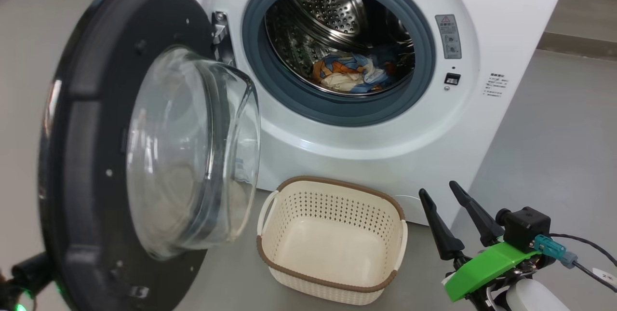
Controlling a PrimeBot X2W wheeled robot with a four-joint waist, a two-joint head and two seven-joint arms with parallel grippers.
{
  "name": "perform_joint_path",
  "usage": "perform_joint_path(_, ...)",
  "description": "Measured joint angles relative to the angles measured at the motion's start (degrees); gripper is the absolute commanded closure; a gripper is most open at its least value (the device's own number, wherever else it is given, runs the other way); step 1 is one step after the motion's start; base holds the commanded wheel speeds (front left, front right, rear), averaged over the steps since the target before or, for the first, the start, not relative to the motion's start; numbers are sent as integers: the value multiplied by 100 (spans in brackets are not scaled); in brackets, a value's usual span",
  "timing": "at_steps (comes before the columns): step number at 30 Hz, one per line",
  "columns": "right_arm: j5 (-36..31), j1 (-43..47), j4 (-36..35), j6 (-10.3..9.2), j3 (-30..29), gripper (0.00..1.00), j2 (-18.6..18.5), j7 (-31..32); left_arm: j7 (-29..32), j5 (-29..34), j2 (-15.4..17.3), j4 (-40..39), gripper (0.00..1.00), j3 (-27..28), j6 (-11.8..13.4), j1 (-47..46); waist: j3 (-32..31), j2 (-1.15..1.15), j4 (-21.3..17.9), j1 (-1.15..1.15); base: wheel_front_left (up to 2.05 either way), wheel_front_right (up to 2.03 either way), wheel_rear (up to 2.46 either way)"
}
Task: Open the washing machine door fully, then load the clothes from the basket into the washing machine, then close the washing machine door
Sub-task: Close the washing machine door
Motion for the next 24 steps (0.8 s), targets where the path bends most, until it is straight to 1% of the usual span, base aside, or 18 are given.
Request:
perform_joint_path(4,-1,0,-11,0,-19,0,33,0,162,-168,-187,-847,100,-46,380,380,15,0,-110,0,0,0,0)
perform_joint_path(6,-1,1,-16,0,-45,0,43,0,176,-169,-269,-1267,100,-74,517,532,24,0,-175,0,0,0,0)
perform_joint_path(9,-1,1,-23,0,-90,0,60,0,169,-167,-405,-1759,100,-142,679,694,44,0,-285,0,0,0,0)
perform_joint_path(12,-9,0,-34,0,-131,0,82,0,170,-167,-510,-2082,100,-241,809,787,67,0,-420,0,0,0,0)
perform_joint_path(20,-53,-1,-79,0,-189,0,115,0,169,-148,-689,-2542,100,-369,954,919,128,0,-925,0,0,0,0)
perform_joint_path(24,-57,-1,-97,0,-203,0,120,0,73,-156,-823,-2625,100,-361,954,918,159,0,-1245,0,0,0,0)
